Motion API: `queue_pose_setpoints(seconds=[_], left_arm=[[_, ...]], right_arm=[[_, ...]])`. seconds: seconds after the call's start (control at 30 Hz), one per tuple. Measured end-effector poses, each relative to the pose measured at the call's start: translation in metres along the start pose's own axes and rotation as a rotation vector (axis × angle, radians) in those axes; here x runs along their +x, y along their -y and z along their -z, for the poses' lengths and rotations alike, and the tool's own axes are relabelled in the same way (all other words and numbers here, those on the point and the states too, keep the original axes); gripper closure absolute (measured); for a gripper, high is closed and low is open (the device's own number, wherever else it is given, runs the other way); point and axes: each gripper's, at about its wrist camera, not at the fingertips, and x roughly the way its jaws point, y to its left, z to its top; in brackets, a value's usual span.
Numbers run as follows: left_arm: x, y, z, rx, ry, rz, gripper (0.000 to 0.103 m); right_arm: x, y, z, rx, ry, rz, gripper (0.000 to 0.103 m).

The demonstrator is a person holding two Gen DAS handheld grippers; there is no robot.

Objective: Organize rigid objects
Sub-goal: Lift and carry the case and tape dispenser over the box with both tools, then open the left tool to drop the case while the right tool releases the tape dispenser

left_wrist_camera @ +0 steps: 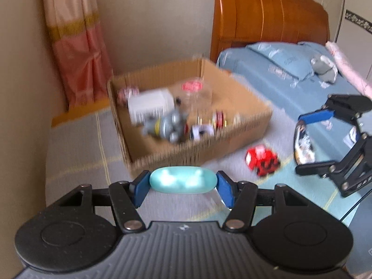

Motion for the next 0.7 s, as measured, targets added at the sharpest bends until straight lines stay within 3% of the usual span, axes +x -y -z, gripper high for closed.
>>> queue_pose_setpoints(seconds=[0.3, 0.7], left_arm=[[0.026, -0.012, -0.043, 0.016, 0.026, -0.035, 0.043], [0.066, -0.027, -0.029, -0.042, -0.052, -0.056, 0.043]], right_arm=[[0.006, 0.022, -0.039, 0.048, 0.065, 0.026, 0.011], [0.016, 0.033, -0.052, 0.08, 0.069, 0.043, 0.011]])
